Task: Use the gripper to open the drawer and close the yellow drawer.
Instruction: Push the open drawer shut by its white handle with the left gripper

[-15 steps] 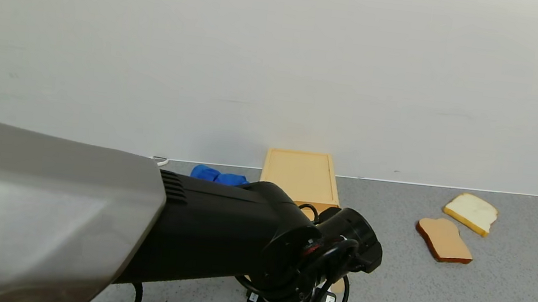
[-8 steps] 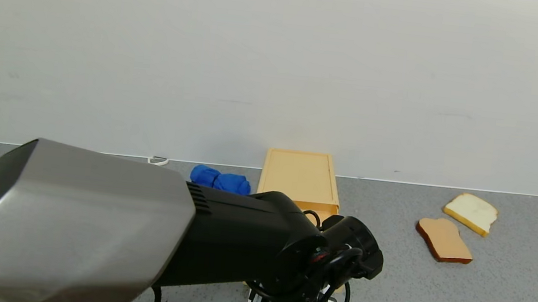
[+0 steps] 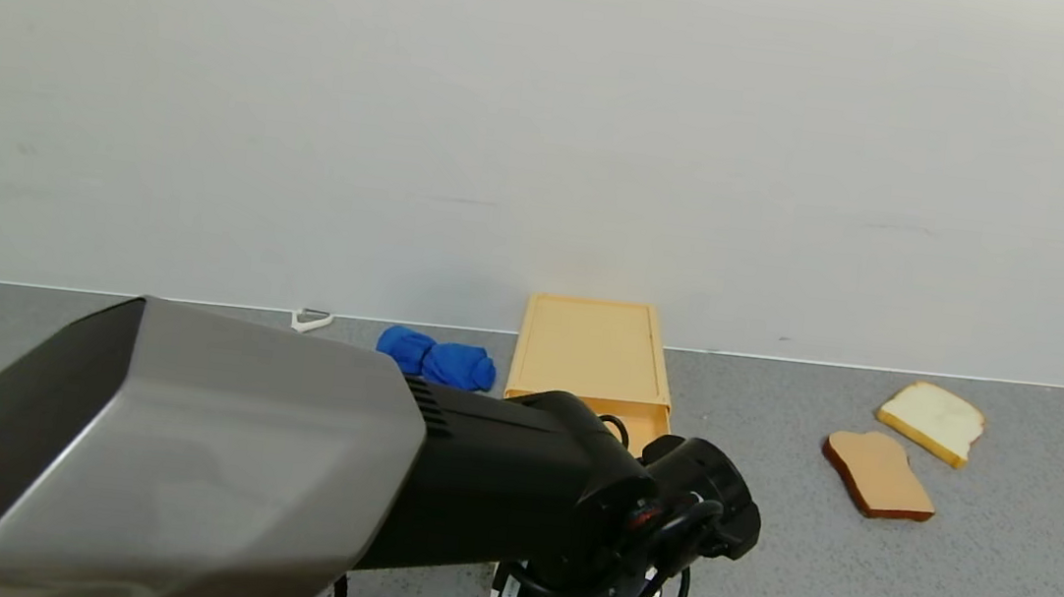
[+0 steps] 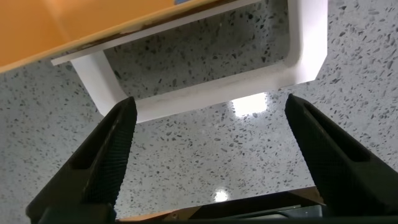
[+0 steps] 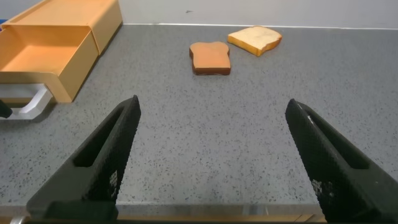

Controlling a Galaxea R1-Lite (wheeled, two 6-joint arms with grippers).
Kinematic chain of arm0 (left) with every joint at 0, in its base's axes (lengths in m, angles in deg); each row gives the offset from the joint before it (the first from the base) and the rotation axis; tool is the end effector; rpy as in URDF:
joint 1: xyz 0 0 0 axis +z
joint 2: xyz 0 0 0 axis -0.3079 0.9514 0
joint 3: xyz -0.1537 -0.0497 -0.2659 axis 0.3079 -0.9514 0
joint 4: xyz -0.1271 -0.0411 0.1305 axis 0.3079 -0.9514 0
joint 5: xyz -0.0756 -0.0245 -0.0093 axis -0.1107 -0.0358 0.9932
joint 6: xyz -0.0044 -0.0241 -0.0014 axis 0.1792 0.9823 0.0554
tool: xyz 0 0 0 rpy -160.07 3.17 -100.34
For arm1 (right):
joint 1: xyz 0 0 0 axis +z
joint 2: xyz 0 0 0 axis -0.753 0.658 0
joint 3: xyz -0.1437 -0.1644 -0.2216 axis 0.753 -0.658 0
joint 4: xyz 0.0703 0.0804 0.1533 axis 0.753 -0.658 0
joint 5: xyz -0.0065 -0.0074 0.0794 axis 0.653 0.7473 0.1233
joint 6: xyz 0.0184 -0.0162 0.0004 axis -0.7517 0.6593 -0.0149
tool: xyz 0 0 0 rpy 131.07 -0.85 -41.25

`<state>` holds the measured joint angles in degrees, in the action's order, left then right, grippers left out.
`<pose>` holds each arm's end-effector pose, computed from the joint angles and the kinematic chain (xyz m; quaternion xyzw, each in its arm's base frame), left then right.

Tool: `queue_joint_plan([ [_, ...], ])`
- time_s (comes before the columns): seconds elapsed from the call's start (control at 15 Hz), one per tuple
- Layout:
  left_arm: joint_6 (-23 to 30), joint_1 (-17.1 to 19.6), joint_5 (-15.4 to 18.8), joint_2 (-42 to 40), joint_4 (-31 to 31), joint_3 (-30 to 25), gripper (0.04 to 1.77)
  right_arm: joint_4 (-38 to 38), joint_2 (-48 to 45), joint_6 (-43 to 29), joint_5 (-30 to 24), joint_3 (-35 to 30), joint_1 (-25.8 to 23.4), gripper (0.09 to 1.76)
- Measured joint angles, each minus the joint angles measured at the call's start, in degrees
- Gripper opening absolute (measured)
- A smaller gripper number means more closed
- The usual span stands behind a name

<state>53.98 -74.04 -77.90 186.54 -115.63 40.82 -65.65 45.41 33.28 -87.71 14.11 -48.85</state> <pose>0.2300 -0.3299 0.1133 0.0815 0.5522 -0.0872 0.8251 -0.0357 -0.0005 0.0757 0.0062 -0.0012 -0.0125 0.9999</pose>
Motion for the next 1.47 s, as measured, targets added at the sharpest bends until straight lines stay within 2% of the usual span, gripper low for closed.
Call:
queue_joint_plan([
  [0.27,0.22,-0.52,-0.12,-0.3,3.85,-1.99,1.72,-0.02,0.0,0.0,0.0,0.0,0.0,1.71],
  [0.47,-2.07,-1.22,-0.67,-0.91,6.21,-4.23,1.72,0.0,0.0,0.02,0.02,0.0,0.0,1.71],
  [1.0,-8.33,-1.46,-0.85,-1.68,6.36,-5.3,1.72,0.0,0.0,0.0,0.02,0.0,0.0,1.71],
  [1.47,-10.4,-0.41,-0.67,-1.35,6.28,-5.19,1.72,0.0,0.0,0.0,0.05,0.0,0.0,1.71],
])
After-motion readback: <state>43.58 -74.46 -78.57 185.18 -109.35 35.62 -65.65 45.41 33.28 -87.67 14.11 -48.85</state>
